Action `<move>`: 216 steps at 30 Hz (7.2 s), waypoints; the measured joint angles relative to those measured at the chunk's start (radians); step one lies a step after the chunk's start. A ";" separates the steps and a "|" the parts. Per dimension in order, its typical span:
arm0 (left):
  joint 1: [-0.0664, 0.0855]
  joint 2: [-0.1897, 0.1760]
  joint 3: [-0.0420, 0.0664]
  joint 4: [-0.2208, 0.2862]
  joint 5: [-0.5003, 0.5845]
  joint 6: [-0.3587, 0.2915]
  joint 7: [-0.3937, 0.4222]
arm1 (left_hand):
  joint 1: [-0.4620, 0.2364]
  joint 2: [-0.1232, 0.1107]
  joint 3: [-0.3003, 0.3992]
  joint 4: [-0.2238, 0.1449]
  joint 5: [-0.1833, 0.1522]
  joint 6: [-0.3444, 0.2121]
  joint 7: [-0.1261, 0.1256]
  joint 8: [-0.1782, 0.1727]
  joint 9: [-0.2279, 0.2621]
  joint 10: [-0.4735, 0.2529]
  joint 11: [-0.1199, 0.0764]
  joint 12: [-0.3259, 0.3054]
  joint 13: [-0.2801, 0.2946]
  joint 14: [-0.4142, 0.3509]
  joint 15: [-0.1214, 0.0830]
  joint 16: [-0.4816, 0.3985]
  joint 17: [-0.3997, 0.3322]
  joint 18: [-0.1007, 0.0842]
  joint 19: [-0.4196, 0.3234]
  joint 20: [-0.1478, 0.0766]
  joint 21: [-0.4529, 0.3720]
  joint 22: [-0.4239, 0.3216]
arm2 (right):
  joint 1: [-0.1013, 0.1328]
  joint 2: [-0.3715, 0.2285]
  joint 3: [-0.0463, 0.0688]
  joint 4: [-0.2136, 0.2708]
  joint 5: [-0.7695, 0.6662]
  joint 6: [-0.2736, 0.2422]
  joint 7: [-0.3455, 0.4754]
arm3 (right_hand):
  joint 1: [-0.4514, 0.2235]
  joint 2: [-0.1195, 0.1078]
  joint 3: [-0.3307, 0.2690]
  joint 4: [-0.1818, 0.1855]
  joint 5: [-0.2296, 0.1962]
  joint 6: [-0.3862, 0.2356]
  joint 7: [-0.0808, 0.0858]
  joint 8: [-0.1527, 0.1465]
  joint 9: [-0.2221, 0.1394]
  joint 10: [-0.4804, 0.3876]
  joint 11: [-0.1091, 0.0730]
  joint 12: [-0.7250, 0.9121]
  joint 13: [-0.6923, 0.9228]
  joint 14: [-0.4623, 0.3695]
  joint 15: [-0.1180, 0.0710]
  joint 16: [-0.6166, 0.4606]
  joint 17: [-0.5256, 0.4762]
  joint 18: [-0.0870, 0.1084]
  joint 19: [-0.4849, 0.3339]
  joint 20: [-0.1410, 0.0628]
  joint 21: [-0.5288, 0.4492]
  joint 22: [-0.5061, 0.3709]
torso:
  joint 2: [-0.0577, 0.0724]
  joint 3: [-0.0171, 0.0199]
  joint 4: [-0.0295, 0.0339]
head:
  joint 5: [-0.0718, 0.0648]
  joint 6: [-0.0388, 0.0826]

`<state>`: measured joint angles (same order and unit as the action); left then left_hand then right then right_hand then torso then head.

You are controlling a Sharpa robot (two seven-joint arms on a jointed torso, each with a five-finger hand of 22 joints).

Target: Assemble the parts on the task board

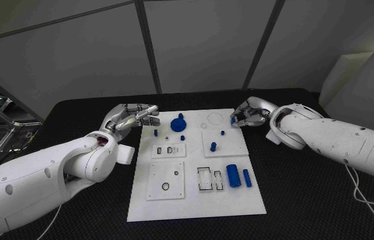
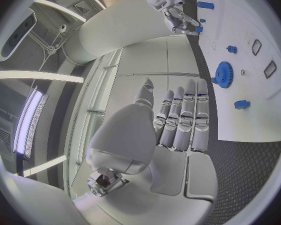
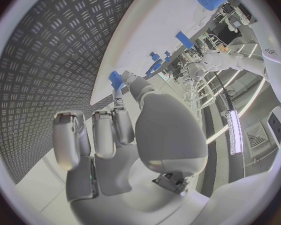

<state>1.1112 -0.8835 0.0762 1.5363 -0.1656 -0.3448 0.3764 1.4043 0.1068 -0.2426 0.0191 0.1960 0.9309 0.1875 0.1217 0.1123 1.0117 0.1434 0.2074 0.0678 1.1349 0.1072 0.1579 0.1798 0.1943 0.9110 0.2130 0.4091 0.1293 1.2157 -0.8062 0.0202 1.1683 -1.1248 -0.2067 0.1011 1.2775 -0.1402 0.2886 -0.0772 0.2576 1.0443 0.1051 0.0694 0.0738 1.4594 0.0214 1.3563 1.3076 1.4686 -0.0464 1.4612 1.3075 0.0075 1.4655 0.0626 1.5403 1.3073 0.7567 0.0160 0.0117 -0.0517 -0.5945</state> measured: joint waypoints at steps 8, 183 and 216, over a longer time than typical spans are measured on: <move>0.000 0.000 0.000 0.000 0.000 0.000 0.000 | 0.000 0.000 0.000 0.000 0.000 0.000 0.000 0.000 0.000 0.000 0.000 0.000 0.000 0.000 0.000 0.000 0.000 0.000 0.000 0.000 0.000 0.000 | -0.001 0.006 0.000 -0.007 -0.011 0.005 -0.007 | -0.006 0.006 0.003 0.003 0.000 0.012 -0.002 0.003 0.000 0.000 0.000 0.000 0.000 0.000 0.000 0.003 0.000 0.000 0.000 0.000 0.003 0.000 | 0.000 0.0001 0.0000 | 0.000 -0.001; 0.154 0.137 -0.031 -0.091 -0.658 0.339 -0.736 | -0.147 0.073 -0.111 0.142 -0.135 0.099 -0.130 0.210 0.544 0.407 -0.148 1.052 1.199 0.332 -0.168 1.349 1.128 -0.100 0.410 -0.166 0.911 0.940 | 0.035 -0.109 0.034 0.416 0.142 -0.109 -0.068 | 0.042 -0.008 -0.157 0.151 -0.150 -0.018 -0.001 0.003 -0.003 -0.122 0.000 -0.241 -0.162 -0.011 0.000 -0.220 -0.210 0.063 -0.106 0.002 -0.224 -0.098 | -0.061 0.0125 -0.0064 | 0.088 -0.077; 0.210 0.389 -0.110 -0.306 -0.871 0.584 -1.019 | -0.159 0.056 -0.117 0.217 -0.123 0.066 -0.134 0.228 0.798 0.425 -0.148 1.057 1.199 0.332 -0.168 1.382 1.128 -0.101 0.449 -0.170 0.984 1.076 | 0.037 -0.072 0.034 0.367 0.139 -0.109 -0.132 | 0.035 -0.007 -0.157 0.146 -0.147 -0.022 0.003 -0.001 -0.005 -0.121 0.000 -0.241 -0.165 -0.007 -0.004 -0.226 -0.211 0.062 -0.106 0.002 -0.231 -0.106 | -0.073 0.0161 -0.0052 | 0.096 -0.101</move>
<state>1.3208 -0.4950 -0.0334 1.2298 -1.0367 0.2394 -0.6421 1.2448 0.1630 -0.3597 0.2359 0.0731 0.9967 0.0536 0.3502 0.9106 1.4365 -0.0047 1.2645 1.2665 1.4672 -0.0608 1.5398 1.3078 0.0935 1.3596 0.0431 1.3929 1.2055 1.2526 -0.8781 0.0543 1.5356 -0.9863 -0.3157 -0.0305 1.3129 -0.1471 0.1314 0.0689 0.1107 1.0220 0.1080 0.0688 0.0691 1.3380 0.0214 1.1151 1.1422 1.4615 -0.0502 1.2350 1.0966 0.0699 1.3600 0.0643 1.3088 1.2016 0.6839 0.0321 0.0065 0.0441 -0.6958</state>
